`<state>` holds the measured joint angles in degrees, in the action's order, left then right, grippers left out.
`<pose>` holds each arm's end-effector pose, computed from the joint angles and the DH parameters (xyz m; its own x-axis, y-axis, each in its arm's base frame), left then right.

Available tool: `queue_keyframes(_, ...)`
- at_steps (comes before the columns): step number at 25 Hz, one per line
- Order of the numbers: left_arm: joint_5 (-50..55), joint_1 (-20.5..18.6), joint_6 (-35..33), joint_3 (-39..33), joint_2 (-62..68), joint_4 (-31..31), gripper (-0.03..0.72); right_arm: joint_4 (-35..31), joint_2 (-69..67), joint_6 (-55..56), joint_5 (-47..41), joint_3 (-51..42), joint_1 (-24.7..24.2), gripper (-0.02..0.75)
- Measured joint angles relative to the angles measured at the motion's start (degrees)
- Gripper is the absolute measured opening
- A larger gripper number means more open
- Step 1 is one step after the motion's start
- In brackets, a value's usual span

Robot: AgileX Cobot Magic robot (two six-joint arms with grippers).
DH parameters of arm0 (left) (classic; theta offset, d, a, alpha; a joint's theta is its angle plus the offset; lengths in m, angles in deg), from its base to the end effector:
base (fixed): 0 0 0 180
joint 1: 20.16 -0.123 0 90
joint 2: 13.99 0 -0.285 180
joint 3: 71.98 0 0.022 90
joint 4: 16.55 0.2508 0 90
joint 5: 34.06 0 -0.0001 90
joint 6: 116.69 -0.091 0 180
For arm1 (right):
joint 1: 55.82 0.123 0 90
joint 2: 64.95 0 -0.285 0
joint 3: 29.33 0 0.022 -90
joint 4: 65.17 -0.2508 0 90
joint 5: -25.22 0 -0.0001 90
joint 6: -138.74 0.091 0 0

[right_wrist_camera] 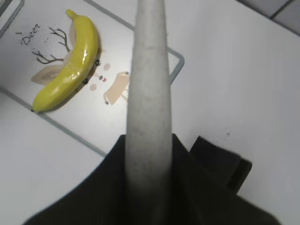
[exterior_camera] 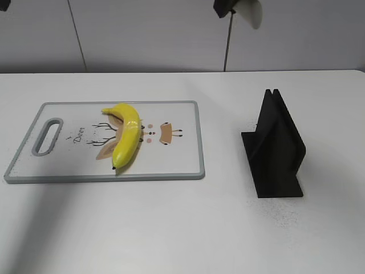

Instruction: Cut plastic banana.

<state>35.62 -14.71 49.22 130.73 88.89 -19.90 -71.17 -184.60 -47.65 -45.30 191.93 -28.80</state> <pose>0.3504 -0.0384 0.3867 -0.8114 0.3018 -0.5006 0.3116 0.9479 0.0663 0.3781 0.2029 0.3652 -0.7218 -0.4535 -0.5228 -0.5543 0.8311 0.0445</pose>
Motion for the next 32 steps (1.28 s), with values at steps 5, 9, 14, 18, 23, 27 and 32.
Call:
queue_keyframes(5,0.18,-0.23,0.45,-11.85,-11.65,1.02,0.593,-0.29,11.49,6.00,0.05,-14.65,0.00,0.160)
queue_keyframes(9,0.18,-0.29,0.75,-20.33,-20.92,1.02,0.591,-0.30,20.12,9.36,0.56,-26.39,0.00,0.160)
queue_keyframes(14,0.19,-0.29,2.56,-32.79,-33.06,1.07,0.589,-0.41,28.99,13.40,4.46,-39.78,0.00,0.160)
queue_keyframes(18,0.27,-0.29,4.40,-42.16,-43.55,1.13,0.589,-0.41,34.68,17.30,9.03,-49.32,0.00,0.160)
queue_keyframes(23,0.43,-0.29,5.29,-51.82,-57.82,1.13,0.589,1.10,37.48,20.74,13.10,-57.48,0.00,0.160)
queue_keyframes(27,0.49,-0.29,6.04,-57.34,-68.61,1.13,0.589,3.15,37.53,24.28,15.71,-61.64,0.00,0.160)
queue_keyframes(32,0.53,-0.29,6.55,-59.96,-79.27,0.96,0.589,6.77,37.53,29.80,19.73,-63.73,0.00,0.160)
